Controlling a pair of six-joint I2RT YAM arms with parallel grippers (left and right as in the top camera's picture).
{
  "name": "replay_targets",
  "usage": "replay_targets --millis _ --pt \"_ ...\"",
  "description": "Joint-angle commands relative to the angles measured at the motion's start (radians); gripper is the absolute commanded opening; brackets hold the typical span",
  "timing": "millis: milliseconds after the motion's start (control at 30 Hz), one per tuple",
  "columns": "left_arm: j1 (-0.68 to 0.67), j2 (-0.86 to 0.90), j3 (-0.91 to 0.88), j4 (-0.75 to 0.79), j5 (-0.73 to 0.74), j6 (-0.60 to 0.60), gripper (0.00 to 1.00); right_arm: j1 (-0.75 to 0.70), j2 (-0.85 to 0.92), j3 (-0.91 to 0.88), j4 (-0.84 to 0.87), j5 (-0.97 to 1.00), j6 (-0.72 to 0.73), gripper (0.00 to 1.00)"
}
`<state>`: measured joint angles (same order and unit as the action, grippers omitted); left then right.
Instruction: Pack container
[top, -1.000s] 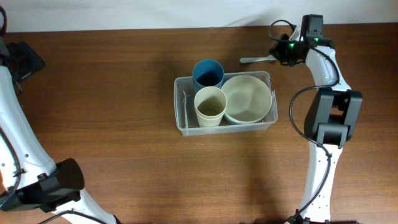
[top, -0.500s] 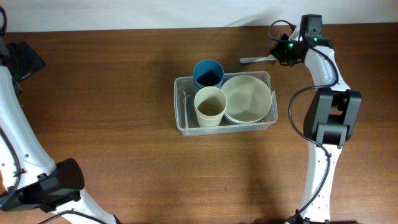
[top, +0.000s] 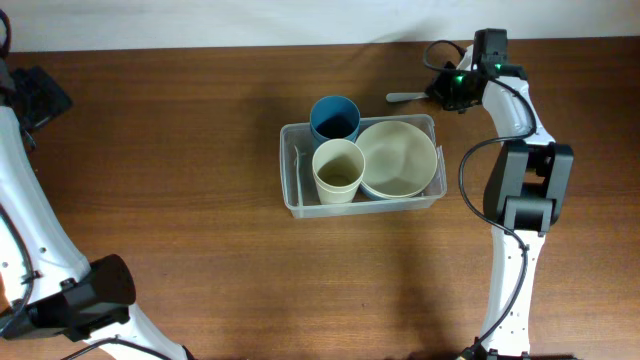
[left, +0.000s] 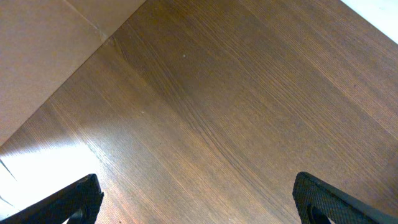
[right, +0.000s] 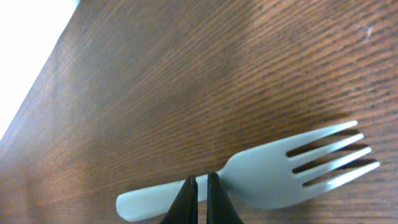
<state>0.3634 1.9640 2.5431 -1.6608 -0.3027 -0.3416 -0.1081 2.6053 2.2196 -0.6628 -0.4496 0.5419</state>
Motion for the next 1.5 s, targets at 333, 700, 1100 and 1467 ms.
replay_targets --millis 333,700,1100,1467 --pt "0.006 0.011 -0.008 -0.001 0.0 -0.013 1.0 -0.061 0.019 0.0 -0.088 0.114 -0.013 0.04" --pt "0.006 0.011 -0.008 -0.001 0.0 -0.013 1.0 -0.149 0.018 0.0 -0.018 -0.192 -0.065 0.04" --pt "0.006 0.011 -0.008 -0.001 0.0 -0.013 1.0 -0.034 0.016 0.018 0.199 -0.306 -0.032 0.04" --pt "0.006 0.011 -0.008 -0.001 0.0 -0.013 1.0 0.03 0.016 0.018 0.128 -0.042 -0.028 0.04"
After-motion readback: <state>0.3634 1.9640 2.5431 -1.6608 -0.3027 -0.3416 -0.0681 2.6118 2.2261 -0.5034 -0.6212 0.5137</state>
